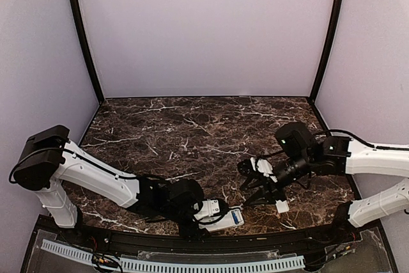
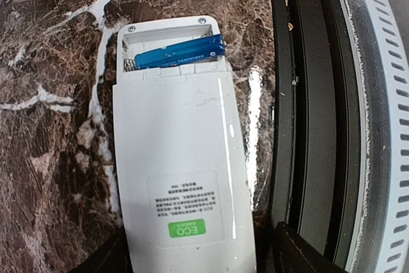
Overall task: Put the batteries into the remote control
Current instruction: Load the battery into the battery compartment, then pick up the battery from the battery compartment, then hold the remote control without batteries at the center of the board.
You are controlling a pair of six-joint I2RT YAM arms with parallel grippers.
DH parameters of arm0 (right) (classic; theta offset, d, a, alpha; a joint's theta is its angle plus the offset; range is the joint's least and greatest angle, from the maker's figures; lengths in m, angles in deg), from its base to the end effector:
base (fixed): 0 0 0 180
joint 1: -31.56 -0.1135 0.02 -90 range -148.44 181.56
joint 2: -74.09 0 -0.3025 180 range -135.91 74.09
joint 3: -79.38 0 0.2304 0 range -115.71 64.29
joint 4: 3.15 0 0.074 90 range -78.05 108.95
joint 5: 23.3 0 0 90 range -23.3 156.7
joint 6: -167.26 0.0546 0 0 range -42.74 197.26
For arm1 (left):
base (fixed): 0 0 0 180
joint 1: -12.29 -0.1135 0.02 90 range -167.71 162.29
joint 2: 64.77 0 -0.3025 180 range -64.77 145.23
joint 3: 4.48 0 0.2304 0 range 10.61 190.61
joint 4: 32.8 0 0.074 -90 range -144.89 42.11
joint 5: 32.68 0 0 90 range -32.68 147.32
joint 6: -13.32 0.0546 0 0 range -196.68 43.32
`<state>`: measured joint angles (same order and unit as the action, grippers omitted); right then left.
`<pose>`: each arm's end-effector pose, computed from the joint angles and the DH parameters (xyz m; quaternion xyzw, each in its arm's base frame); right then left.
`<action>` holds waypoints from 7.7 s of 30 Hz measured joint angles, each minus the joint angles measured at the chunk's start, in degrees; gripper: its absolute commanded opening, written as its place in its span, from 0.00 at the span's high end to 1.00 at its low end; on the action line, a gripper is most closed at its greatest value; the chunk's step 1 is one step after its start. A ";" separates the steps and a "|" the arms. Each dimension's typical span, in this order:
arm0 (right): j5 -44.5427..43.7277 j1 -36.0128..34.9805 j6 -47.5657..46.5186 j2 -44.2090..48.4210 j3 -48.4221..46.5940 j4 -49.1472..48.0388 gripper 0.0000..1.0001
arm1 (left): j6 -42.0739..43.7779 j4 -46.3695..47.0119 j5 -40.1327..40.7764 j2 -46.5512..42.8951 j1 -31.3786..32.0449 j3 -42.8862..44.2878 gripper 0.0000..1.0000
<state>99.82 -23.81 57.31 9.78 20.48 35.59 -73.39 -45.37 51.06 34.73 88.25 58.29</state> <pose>0.0915 0.1849 0.2810 -0.6273 0.6310 0.3636 0.2758 0.0763 -0.3296 0.1768 0.6117 0.7090 -0.2470 0.2494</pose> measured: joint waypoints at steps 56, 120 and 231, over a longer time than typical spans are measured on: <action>-27.56 -6.71 9.09 -10.27 -9.05 -2.73 0.83 | 0.87 4.57 -1.16 -0.63 -1.55 -2.78 0.33; -31.01 -15.04 71.97 -41.16 -23.80 24.87 1.00 | -7.39 5.11 9.81 -20.68 -1.55 -16.26 0.23; -11.43 -4.13 53.57 -42.23 -27.85 35.95 1.00 | -5.44 0.20 11.61 2.16 3.21 2.75 0.52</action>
<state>88.39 -27.95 110.88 -32.45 -7.37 71.54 -78.83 -45.17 62.67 36.90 91.46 61.05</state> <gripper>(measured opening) 0.049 0.572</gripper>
